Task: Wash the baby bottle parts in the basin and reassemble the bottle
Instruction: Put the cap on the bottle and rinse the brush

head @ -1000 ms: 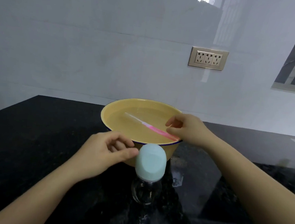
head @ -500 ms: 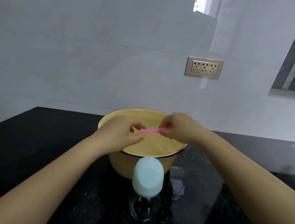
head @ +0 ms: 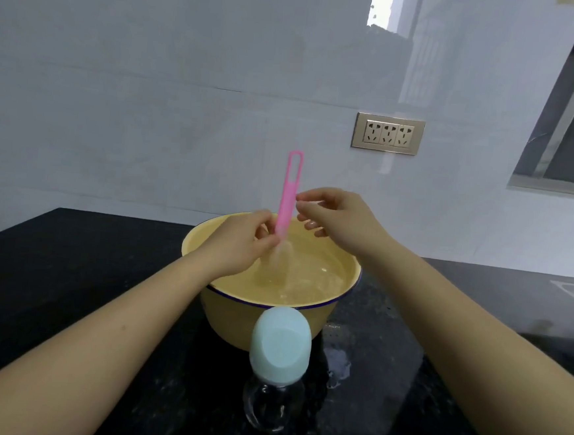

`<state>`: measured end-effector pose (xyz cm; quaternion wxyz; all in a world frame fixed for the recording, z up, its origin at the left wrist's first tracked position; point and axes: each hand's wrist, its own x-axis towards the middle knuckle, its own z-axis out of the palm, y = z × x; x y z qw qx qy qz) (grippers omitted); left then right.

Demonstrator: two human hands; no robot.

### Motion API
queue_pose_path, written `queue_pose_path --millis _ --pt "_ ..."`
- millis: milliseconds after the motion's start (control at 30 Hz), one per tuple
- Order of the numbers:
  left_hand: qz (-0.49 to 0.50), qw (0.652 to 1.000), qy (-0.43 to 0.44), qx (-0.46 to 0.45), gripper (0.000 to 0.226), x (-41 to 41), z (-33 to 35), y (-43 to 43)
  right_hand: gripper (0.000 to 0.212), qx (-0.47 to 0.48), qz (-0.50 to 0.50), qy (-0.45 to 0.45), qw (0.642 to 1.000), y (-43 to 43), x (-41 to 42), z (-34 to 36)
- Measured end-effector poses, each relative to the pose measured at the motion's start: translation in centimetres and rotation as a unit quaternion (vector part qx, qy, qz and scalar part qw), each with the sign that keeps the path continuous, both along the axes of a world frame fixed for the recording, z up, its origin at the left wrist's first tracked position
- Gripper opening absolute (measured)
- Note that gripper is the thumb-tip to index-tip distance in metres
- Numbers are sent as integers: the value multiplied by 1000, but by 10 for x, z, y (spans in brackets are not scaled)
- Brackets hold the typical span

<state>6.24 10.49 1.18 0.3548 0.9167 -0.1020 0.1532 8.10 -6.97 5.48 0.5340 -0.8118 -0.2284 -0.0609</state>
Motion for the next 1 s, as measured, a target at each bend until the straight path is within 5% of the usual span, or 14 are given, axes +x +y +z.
queue_pose_path --millis 167,333,500,733,1000 --pt "41 974 3 -223 11 0 21 -4 34 -63 12 9 998 13 8 -25" --pt "40 935 15 -353 11 3 38 -11 39 -19 72 29 997 32 3 -34" --pt "53 951 -5 -306 10 5 49 -8 36 49 115 87 988 40 5 -32" --pt "100 968 -19 -230 14 6 49 -1 43 -15 125 85 988 42 15 -32" --pt "113 961 -15 -253 22 6 44 2 43 -58 107 70 990 45 19 -29"
